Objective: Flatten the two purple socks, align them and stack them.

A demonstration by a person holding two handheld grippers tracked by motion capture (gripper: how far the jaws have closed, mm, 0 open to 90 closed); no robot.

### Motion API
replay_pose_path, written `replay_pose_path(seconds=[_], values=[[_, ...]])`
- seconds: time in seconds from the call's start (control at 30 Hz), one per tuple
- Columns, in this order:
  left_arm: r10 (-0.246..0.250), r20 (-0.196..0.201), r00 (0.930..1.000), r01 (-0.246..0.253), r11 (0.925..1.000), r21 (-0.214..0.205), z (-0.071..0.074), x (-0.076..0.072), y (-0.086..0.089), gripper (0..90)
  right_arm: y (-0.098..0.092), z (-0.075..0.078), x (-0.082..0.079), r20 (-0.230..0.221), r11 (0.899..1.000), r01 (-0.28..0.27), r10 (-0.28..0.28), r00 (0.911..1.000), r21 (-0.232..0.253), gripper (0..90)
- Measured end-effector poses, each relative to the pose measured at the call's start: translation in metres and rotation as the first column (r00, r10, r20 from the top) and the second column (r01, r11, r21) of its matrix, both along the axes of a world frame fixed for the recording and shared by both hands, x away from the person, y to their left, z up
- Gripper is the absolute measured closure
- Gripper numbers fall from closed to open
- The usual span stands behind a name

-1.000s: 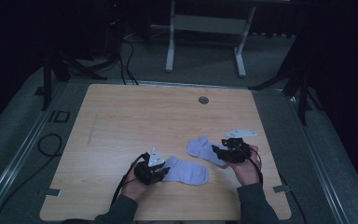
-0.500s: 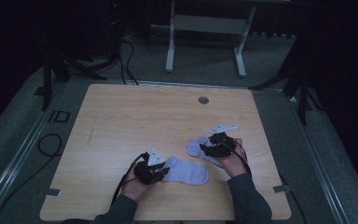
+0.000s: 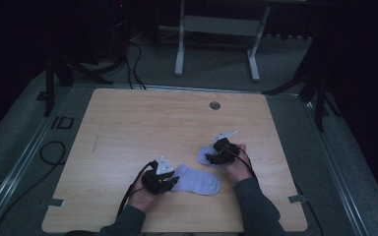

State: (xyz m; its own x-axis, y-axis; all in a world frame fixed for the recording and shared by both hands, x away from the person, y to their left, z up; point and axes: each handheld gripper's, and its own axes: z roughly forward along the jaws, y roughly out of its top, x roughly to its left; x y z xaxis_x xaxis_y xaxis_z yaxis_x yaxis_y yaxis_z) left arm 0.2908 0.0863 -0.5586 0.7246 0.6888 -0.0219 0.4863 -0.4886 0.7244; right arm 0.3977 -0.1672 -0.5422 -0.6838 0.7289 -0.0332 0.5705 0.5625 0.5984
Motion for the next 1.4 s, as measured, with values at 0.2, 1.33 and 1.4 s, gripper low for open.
replay_pose_path(seconds=[0.2,1.33,1.4], values=[[-0.003,-0.001,1.0,0.003,1.0,0.004,0.0,0.0,-0.001,67.7,-0.002,-0.005,0.005,-0.03,1.0,0.017,-0.017,0.9994,0.016,49.2],[0.013,0.014,0.9998,-0.013,0.9998,0.013,0.0,0.0,0.0,65.6,-0.016,0.04,-0.03,0.076,0.99,-0.009,-0.001,0.9971,0.14,85.1],[0.015,0.014,0.9998,-0.015,0.9998,0.01,0.0,0.0,0.0,65.6,-0.017,0.044,-0.034,0.086,0.988,-0.015,0.001,0.9963,0.157,85.1]])
